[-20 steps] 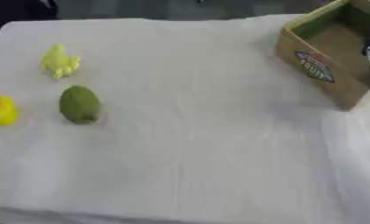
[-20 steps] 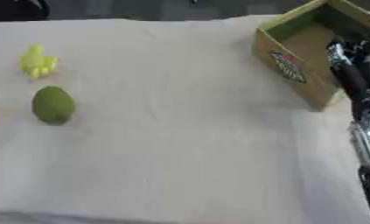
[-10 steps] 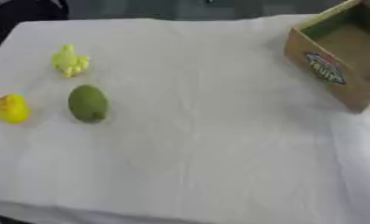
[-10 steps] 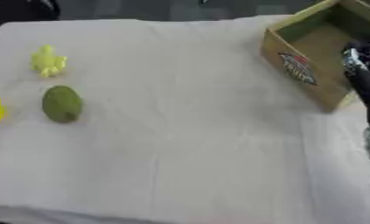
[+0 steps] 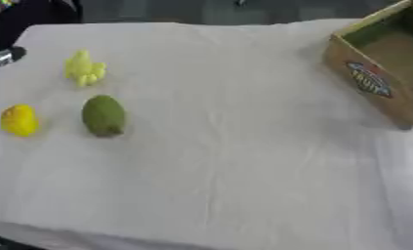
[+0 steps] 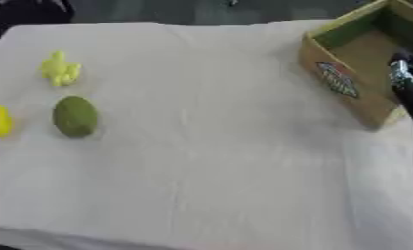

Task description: Pick up the objects with one hand, pass them to the other hand, and then place them into the box on the other side of the table.

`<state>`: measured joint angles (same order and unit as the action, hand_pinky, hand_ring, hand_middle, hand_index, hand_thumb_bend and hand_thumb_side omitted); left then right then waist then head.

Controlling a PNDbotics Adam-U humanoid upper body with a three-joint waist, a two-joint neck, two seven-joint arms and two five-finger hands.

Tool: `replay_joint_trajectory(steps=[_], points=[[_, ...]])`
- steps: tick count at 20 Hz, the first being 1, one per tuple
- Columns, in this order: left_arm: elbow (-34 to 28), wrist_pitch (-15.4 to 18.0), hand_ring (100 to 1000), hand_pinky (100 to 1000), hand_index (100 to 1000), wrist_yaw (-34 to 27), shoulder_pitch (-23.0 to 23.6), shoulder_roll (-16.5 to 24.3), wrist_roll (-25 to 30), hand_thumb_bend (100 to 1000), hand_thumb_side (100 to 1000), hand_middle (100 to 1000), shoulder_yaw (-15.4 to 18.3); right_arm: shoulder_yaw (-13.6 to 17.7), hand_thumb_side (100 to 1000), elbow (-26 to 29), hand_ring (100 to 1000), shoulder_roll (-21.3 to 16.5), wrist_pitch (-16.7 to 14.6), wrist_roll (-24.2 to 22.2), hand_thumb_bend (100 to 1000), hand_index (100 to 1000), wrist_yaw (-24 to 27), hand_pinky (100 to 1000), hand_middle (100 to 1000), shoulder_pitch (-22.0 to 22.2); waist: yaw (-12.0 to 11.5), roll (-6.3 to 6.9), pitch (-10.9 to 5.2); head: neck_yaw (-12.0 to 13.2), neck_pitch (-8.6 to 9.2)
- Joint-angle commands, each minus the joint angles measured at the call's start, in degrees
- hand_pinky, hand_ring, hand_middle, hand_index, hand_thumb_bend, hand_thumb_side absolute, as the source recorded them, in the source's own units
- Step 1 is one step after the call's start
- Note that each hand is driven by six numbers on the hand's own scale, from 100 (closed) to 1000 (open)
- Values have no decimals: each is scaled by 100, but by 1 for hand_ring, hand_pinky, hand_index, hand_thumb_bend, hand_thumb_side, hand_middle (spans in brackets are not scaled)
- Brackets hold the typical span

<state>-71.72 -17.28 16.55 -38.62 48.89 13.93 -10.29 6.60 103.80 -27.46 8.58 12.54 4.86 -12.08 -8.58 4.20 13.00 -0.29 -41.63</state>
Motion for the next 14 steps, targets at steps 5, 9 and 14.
replay_joint_trajectory(steps=[5, 9, 14], points=[[225, 354, 736, 718, 847, 515, -273, 324, 1135, 720, 486, 763, -4, 13, 623, 93, 860, -173, -3, -13, 100, 955, -42, 1000, 791, -38, -7, 3, -67, 84, 35], [242, 569, 750, 727, 841, 615, -305, 436, 1738, 749, 487, 761, 25, 13, 624, 89, 860, -182, 3, -14, 100, 955, -62, 1000, 791, -22, -19, 12, -59, 104, 20], [332, 672, 765, 734, 816, 886, -350, 534, 2261, 752, 404, 762, 62, 15, 624, 90, 860, -192, 2, -14, 100, 954, -74, 1000, 791, -8, -29, 21, -64, 105, 18]])
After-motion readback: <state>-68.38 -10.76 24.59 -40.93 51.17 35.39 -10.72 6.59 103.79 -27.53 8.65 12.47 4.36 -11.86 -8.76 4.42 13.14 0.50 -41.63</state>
